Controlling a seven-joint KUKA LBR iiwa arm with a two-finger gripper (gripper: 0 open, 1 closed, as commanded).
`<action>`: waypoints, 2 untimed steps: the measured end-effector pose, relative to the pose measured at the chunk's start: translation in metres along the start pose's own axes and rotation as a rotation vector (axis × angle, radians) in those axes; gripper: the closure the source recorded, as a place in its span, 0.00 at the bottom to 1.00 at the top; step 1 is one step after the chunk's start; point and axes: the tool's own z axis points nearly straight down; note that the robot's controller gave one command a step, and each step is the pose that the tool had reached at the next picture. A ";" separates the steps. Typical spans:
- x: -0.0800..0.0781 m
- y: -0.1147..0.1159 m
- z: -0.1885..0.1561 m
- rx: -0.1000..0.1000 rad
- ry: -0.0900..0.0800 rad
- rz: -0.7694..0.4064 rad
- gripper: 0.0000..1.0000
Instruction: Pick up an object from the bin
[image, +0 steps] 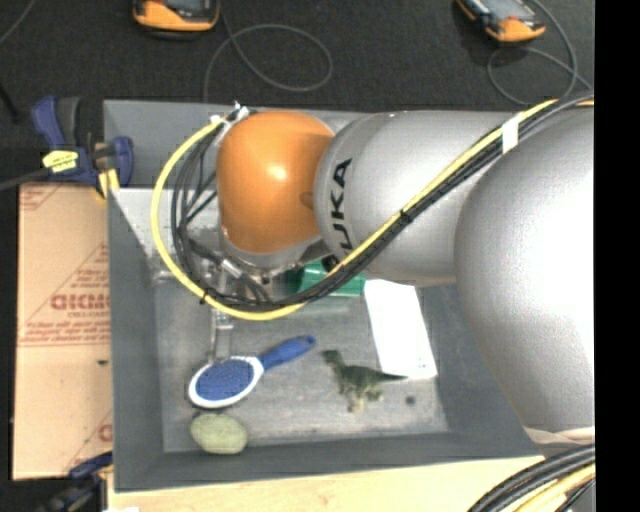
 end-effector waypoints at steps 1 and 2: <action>-0.002 -0.001 -0.005 -0.002 -0.008 0.004 0.00; 0.017 -0.002 -0.022 0.001 -0.005 -0.025 0.00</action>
Offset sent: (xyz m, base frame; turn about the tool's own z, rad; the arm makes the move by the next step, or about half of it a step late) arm -0.0272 0.0000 0.0320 -0.0443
